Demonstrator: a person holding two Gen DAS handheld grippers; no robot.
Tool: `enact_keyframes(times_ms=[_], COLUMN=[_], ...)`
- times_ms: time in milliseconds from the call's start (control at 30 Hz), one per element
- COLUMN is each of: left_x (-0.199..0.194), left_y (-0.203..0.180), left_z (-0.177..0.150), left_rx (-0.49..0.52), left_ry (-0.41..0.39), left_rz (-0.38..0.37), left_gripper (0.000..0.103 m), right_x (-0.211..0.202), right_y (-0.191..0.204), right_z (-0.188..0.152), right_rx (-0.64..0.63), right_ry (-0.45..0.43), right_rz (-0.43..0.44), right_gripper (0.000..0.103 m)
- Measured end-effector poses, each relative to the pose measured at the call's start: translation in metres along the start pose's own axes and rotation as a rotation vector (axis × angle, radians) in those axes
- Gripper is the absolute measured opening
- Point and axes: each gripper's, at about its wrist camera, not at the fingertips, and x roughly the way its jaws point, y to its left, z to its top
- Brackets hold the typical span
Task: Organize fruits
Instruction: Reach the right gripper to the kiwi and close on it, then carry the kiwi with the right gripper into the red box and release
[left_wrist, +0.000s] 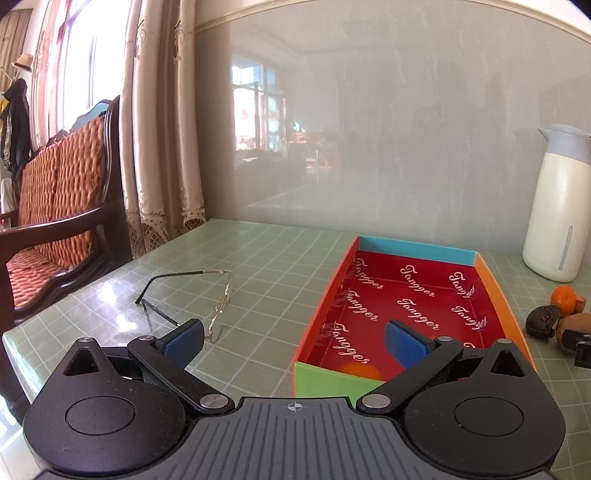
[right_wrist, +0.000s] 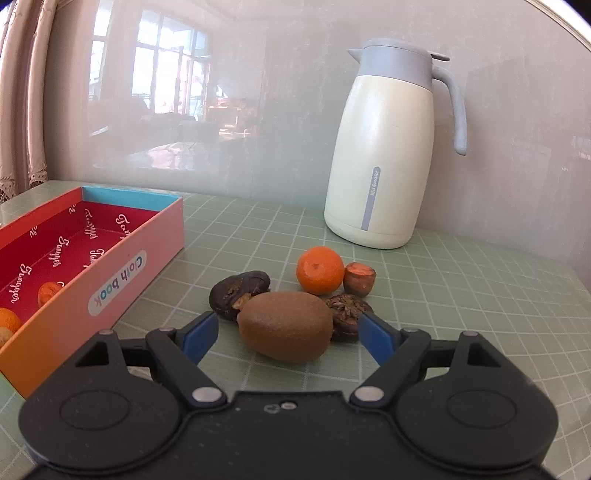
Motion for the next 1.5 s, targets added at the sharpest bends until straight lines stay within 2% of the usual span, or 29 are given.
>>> enact_keyframes(times_ms=[333, 400, 500, 600, 1033, 1333, 1500], left_x=[0.0, 0.001, 0.001, 0.001, 0.003, 0.004, 0.004], left_y=[0.002, 0.003, 0.004, 0.004, 0.008, 0.01, 0.01], left_z=[0.0, 0.0, 0.0, 0.001, 0.0, 0.0, 0.0], left_rx=[-0.003, -0.003, -0.004, -0.014, -0.033, -0.042, -0.041], left_ry=[-0.005, -0.003, -0.001, -0.003, 0.007, 0.01, 0.005], left_rz=[0.009, 0.012, 0.017, 0.02, 0.02, 0.016, 0.019], left_gripper=[0.103, 0.103, 0.103, 0.103, 0.103, 0.103, 0.103], right_x=[0.013, 0.016, 0.021, 0.022, 0.015, -0.003, -0.013], right_y=[0.001, -0.001, -0.004, -0.007, -0.009, -0.006, -0.007], right_z=[0.001, 0.002, 0.002, 0.001, 0.002, 0.004, 0.01], right_rx=[0.01, 0.024, 0.043, 0.06, 0.055, 0.007, 0.03], right_ry=[0.033, 0.046, 0.074, 0.082, 0.083, 0.035, -0.006], right_rz=[0.006, 0.012, 0.027, 0.031, 0.05, 0.059, 0.077], right_gripper=[0.08, 0.078, 0.066, 0.061, 0.06, 0.06, 0.06])
